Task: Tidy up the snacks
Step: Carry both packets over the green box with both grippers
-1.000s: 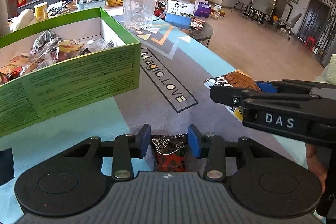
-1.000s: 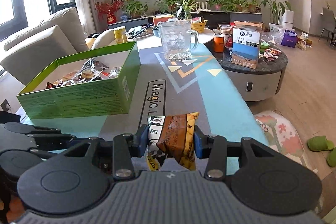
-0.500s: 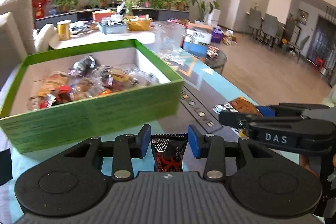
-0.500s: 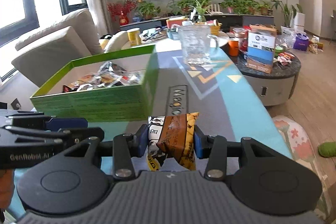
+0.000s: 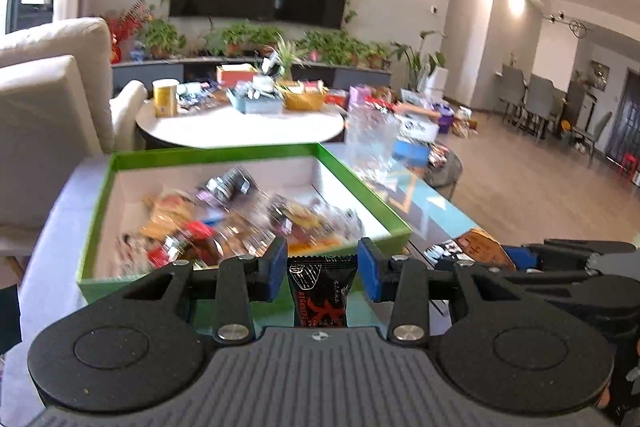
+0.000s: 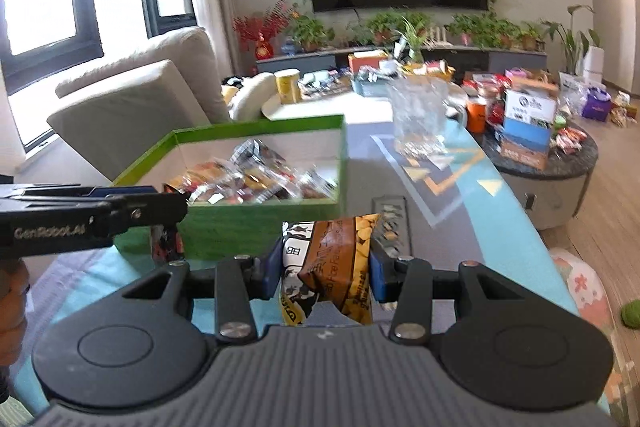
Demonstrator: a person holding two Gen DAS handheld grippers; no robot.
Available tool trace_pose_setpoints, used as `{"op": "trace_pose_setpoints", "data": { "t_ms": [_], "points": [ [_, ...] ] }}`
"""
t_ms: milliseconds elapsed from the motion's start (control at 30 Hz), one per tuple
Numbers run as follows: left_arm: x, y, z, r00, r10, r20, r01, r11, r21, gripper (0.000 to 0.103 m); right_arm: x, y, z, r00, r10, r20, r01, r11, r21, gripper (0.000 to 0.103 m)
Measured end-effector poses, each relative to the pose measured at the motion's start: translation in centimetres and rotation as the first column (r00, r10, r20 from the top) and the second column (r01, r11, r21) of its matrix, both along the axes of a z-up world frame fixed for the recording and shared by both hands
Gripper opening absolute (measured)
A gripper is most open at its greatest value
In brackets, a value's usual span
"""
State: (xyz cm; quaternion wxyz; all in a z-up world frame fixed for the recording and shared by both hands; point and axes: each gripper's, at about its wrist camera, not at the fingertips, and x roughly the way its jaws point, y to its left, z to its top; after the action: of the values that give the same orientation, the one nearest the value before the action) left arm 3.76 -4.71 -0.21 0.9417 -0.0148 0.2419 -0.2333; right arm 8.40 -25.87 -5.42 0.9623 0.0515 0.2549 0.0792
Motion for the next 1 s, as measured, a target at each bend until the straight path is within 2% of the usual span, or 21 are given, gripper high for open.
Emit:
{"op": "trace_pose_setpoints", "data": {
  "t_ms": [200,533,900,1000],
  "points": [
    [1.5,1.4,0.9,0.998,0.061,0.034,-0.060,0.998,-0.009,0.036,0.9,1.5,1.3,0.998,0.033,0.046,-0.033,0.999,0.004,0.045],
    [4.6,3.6,1.8,0.990,0.131,0.046,-0.130,0.991,-0.033,0.036,2.8,2.8,2.5,0.996,0.041,0.084,-0.042,0.999,0.009,0.045],
    [7.6,4.6,1.5,0.979,0.199,0.055,-0.196,0.979,-0.050,0.036,6.7,4.3,2.0,0.997,0.037,0.067,-0.037,0.999,0.008,0.045],
    [8.3,4.3,0.8,0.971,0.230,0.069,-0.229,0.973,-0.023,0.036,7.5,4.4,1.6,0.998,0.032,0.053,-0.033,0.999,0.017,0.045]
  ]
}}
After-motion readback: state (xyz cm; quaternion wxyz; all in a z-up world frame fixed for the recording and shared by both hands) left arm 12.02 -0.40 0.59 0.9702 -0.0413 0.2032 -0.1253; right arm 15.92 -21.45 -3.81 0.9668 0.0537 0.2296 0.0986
